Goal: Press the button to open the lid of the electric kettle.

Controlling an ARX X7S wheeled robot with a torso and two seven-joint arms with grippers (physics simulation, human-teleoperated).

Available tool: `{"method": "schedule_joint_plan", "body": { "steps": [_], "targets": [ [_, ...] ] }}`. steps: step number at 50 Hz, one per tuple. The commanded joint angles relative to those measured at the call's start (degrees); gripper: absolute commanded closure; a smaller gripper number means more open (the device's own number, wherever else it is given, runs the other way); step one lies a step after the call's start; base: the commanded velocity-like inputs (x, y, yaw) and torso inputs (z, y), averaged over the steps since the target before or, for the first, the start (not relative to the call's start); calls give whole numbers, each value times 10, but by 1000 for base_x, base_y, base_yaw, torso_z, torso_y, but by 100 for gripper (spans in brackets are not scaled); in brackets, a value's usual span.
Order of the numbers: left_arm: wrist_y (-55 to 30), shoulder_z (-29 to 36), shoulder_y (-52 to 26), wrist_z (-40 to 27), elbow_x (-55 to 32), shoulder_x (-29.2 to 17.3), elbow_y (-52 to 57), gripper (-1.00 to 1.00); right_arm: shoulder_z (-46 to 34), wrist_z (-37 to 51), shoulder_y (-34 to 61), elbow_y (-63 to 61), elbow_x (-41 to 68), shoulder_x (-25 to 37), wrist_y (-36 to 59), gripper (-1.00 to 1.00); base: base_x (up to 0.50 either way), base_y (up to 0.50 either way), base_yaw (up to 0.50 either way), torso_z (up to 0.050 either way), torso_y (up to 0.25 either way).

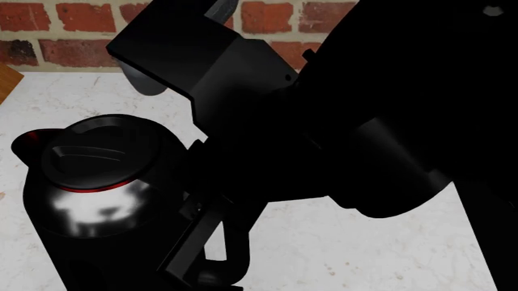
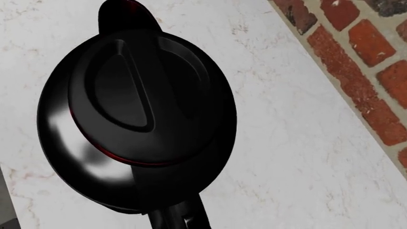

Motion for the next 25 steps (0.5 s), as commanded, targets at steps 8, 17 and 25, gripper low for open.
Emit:
{"method": "schedule_joint_plan", "body": {
  "steps": [8, 17, 25],
  "targets": [
    [10, -15, 5, 1, 17, 12, -12, -100, -12, -45, -11, 11, -52, -17, -4, 100, 1, 0, 0, 0, 0],
    [9, -16, 5, -1, 14, 11, -12, -100, -20, -50, -13, 9, -56, -20, -10, 100, 3, 2, 3, 0, 0],
    [9, -17, 5, -3, 12, 9, -10, -100, -27, -48, -10, 6, -52, -17, -14, 100, 2, 2, 3, 0, 0]
  ]
}}
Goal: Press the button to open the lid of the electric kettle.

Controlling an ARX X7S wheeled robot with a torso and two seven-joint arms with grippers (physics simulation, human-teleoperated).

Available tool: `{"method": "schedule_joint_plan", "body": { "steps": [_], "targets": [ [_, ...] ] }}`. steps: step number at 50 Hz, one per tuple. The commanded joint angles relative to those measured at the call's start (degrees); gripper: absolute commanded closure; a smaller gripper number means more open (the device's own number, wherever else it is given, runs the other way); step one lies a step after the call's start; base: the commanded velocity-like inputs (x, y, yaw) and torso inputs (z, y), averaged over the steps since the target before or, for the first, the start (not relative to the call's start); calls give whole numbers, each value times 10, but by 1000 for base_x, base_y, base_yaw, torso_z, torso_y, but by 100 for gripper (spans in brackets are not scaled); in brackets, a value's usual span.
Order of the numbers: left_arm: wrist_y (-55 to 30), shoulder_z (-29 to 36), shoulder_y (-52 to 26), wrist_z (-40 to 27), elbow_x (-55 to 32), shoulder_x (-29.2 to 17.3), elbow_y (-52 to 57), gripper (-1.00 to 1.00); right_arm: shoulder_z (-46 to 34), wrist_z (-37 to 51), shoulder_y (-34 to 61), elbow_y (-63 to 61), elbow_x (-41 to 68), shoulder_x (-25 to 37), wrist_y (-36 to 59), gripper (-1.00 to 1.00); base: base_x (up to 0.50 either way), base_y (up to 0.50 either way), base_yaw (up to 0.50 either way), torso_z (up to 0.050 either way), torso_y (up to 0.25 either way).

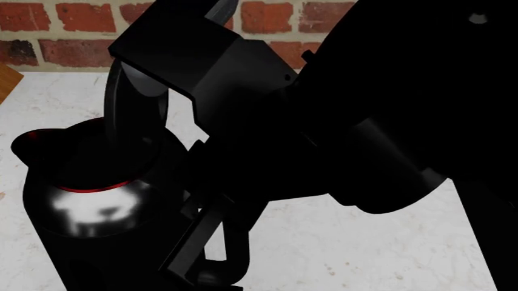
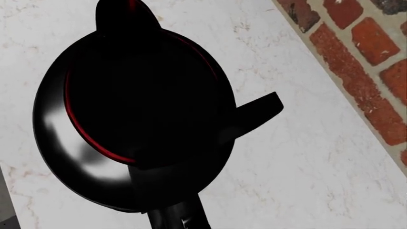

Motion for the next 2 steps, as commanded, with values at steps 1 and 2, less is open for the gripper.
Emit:
{"method": "schedule_joint_plan", "body": {
  "steps": [1, 2],
  "targets": [
    [7, -16, 4, 1, 17, 13, -9, -100, -7, -17, -18, 8, -32, -19, -2, 100, 11, 3, 4, 0, 0],
    [7, -17, 4, 1, 17, 13, -10, -100, -9, -17, -18, 8, -32, -19, -2, 100, 0, 3, 3, 0, 0]
  ]
}}
